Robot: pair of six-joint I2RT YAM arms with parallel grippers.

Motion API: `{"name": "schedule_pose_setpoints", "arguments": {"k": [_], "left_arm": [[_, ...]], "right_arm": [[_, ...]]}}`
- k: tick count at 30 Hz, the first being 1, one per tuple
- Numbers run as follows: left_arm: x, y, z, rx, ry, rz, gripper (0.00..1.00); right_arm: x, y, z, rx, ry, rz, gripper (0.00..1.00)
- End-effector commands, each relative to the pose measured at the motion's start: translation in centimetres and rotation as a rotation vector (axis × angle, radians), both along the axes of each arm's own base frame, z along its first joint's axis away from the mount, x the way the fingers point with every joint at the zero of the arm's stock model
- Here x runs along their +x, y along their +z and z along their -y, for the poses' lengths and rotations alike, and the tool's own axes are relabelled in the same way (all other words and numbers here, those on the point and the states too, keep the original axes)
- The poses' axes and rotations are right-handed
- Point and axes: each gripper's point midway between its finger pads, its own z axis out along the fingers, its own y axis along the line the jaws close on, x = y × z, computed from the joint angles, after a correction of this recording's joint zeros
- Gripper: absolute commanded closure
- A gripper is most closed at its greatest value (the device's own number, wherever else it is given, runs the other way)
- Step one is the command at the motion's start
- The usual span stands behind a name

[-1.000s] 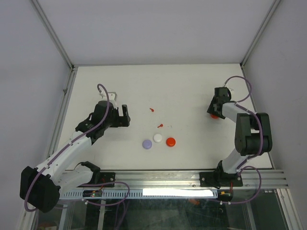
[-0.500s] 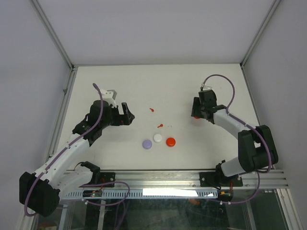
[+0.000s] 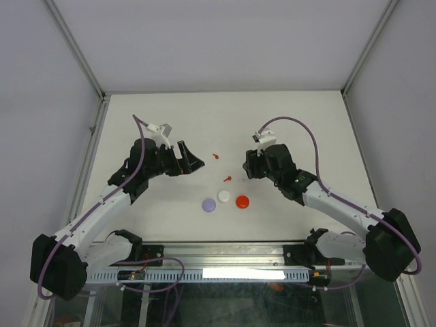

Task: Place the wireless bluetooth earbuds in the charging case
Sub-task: Pick up the charging case at the center of the board.

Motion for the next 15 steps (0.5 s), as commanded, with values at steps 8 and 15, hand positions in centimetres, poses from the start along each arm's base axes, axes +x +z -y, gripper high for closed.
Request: {"name": "schedule_pose_setpoints", "arguments": {"k": [8, 15], "left_arm": [[-1.2, 3.6, 3.9, -0.239, -0.111, 0.011, 0.1], [-2.2, 2.9, 6.4, -0.256, -0.156, -0.024, 0.17]], "right_arm": [[-3.3, 6.3, -6.7, 0.092, 0.285, 0.356, 0.57], [-5.4, 7.8, -8.9, 0.123, 0.402, 0.474, 0.57]]}}
